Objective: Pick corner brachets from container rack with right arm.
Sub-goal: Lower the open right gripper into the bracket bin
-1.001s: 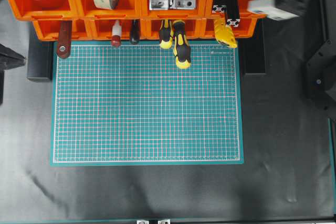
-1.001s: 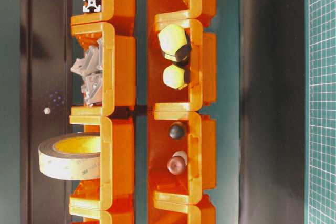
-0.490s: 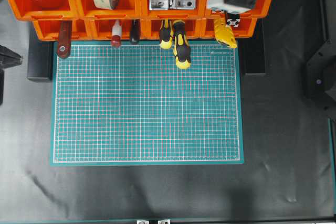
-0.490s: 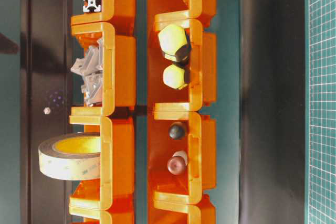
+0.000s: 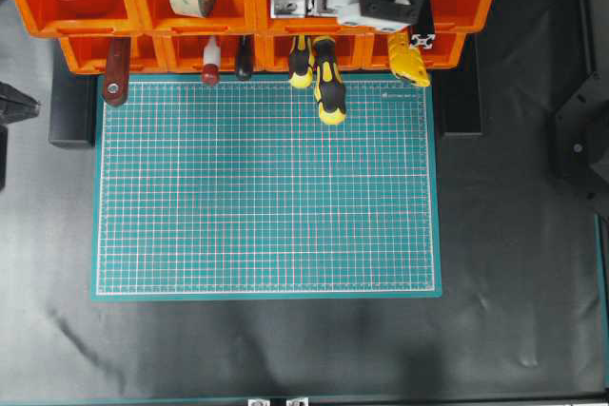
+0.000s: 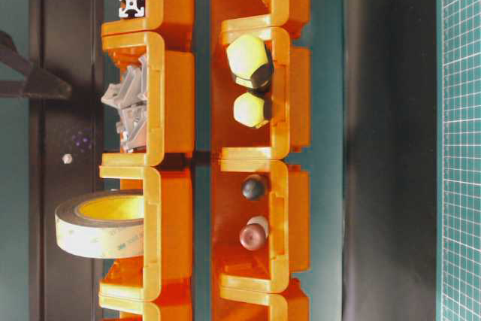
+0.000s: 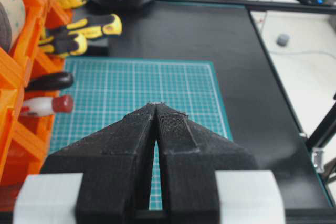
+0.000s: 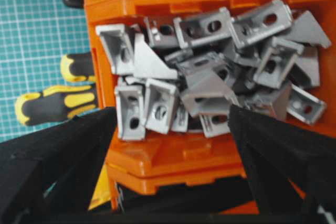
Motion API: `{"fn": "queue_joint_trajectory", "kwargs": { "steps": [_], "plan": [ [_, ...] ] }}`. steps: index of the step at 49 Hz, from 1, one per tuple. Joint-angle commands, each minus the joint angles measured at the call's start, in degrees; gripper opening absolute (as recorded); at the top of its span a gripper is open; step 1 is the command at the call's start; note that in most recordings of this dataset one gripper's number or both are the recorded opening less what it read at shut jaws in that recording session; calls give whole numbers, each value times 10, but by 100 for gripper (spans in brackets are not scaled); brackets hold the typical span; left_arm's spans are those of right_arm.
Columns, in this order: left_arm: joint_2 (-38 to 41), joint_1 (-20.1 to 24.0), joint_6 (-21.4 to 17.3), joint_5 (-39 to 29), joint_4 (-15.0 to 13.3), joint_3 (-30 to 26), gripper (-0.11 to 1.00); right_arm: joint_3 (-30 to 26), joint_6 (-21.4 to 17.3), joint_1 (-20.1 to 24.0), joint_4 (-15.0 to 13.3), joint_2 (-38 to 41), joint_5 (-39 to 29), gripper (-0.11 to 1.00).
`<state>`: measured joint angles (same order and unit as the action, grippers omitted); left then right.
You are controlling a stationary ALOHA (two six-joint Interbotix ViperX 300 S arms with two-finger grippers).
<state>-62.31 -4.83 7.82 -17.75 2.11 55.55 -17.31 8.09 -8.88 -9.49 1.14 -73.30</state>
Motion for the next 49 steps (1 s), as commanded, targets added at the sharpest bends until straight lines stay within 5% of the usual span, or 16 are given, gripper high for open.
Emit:
{"fn": "queue_joint_trajectory", "kwargs": {
  "steps": [1,19,49],
  "plan": [
    [3,-1,2,3,2,-18,0,-12,1,4,-1,3,6,86],
    [3,-1,1,3,2,-18,0,-15,16,10,-4,22,2,86],
    [5,-1,2,3,2,-17,0,4,15,8,-49,73,-15,86]
  ]
}}
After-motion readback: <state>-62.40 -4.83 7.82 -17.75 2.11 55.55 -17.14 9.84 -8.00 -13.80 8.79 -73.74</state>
